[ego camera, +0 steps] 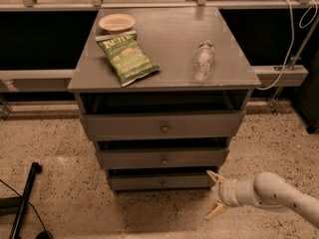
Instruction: Open bottom drawer
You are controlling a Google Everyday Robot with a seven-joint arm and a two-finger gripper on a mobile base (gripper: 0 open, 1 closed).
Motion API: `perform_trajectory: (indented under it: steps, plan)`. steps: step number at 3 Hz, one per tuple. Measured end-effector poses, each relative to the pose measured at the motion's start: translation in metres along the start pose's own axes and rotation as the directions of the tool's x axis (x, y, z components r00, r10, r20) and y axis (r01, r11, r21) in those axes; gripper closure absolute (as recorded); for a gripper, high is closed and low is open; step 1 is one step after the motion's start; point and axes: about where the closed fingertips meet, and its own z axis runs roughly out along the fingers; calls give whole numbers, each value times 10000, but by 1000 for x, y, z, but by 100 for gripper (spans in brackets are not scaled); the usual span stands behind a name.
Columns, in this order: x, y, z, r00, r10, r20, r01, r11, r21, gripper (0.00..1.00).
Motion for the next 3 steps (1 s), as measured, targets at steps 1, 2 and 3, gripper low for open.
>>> perform_trajectory:
  steps: [1, 2, 3]
  plan:
    - [13, -1, 17, 9933, -510, -1034, 485, 9985, -262, 0]
    - [65, -9, 45, 9335, -1401, -3301, 1274, 9900, -600, 0]
    - [70, -25, 46, 9202, -1576, -3584, 1488, 9875, -520, 0]
